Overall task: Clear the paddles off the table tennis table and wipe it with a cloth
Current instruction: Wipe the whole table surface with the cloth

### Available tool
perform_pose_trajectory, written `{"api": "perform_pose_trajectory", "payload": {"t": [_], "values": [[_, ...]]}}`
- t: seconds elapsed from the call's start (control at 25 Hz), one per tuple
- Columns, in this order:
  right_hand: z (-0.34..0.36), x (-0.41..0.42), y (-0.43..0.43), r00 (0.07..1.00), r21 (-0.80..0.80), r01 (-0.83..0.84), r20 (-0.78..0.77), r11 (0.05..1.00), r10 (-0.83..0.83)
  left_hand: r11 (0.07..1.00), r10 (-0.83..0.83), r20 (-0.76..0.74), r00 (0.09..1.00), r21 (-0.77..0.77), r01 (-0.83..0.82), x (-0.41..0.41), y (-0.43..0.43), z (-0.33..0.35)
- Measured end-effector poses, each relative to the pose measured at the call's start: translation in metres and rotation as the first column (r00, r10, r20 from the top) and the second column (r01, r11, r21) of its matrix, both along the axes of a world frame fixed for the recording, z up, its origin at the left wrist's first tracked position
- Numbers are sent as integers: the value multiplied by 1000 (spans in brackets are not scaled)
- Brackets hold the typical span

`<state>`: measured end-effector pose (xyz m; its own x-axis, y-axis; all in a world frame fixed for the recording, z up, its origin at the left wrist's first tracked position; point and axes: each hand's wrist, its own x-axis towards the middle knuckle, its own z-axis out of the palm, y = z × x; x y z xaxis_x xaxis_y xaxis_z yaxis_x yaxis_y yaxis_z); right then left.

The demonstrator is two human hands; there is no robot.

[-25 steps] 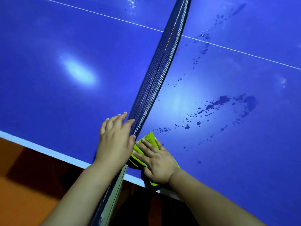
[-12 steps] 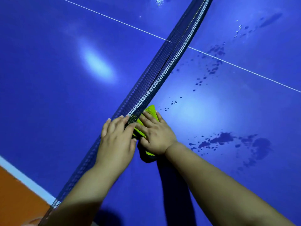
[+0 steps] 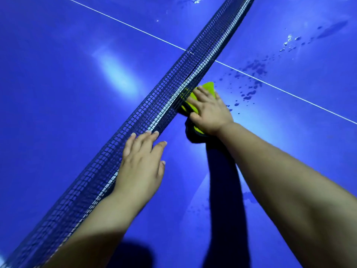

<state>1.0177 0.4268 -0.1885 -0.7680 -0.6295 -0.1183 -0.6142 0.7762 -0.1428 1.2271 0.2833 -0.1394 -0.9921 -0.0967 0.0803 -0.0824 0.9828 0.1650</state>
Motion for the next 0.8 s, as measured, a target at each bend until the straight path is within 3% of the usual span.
{"api": "perform_pose_trajectory", "payload": {"t": [0.2, 0.4, 0.8], "values": [[5, -54, 25, 984, -27, 174, 49, 984, -173, 1000, 3, -15, 1000, -21, -4, 6, 15, -5], [5, -36, 58, 860, -37, 508, 64, 860, -506, 999, 30, -8, 1000, -26, -30, 33, 23, 1], [16, 154, 37, 937, 44, 347, 32, 937, -348, 995, 77, 6, 997, 57, -78, 161, -10, 17]]}}
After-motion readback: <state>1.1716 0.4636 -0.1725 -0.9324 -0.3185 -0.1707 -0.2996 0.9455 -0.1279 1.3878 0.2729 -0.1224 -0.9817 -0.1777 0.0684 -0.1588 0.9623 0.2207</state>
